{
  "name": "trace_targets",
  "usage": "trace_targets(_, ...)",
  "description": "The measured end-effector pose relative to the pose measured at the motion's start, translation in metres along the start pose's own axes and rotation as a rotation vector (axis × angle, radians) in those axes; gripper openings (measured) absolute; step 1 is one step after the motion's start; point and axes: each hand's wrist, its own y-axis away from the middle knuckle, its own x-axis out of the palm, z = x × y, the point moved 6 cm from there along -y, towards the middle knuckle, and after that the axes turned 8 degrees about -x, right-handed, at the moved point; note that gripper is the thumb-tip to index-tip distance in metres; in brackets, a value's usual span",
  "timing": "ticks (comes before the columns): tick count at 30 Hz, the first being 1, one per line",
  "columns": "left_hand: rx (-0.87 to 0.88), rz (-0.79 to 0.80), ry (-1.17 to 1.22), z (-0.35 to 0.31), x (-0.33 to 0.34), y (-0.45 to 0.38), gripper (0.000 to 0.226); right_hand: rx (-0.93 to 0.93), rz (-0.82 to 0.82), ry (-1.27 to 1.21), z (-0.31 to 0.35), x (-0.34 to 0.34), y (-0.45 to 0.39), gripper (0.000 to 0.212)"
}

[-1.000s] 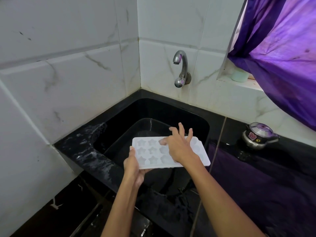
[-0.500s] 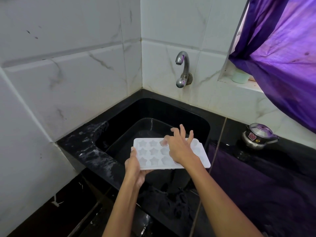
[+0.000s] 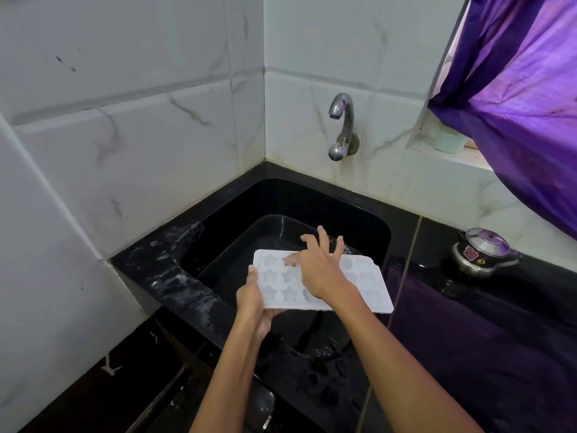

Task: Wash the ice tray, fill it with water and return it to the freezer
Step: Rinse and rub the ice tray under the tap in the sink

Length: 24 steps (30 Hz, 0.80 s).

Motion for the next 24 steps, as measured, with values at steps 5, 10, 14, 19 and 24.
trace_targets(5,-0.013,0.002,-0.019,-0.001,0.004,-0.006,0.04,0.028,0.005,0.0,-0.002,0.001,-0.008,0.06)
trace_targets(10,-0.007,-0.007,-0.003,-0.005,0.0,-0.015,0.04,0.013,0.029,0.014,0.002,0.005,-0.015,0.065)
trace_targets(14,-0.007,0.0,-0.008,-0.005,0.002,-0.017,0.04,0.037,0.033,-0.001,0.001,0.003,-0.02,0.06)
trace_targets(19,-0.012,-0.01,0.019,-0.007,0.002,-0.02,0.039,0.035,0.048,-0.001,0.003,0.006,-0.023,0.064)
trace_targets(24,-0.01,-0.011,0.026,-0.008,0.001,-0.02,0.039,0.055,-0.008,-0.077,0.004,0.001,-0.028,0.063)
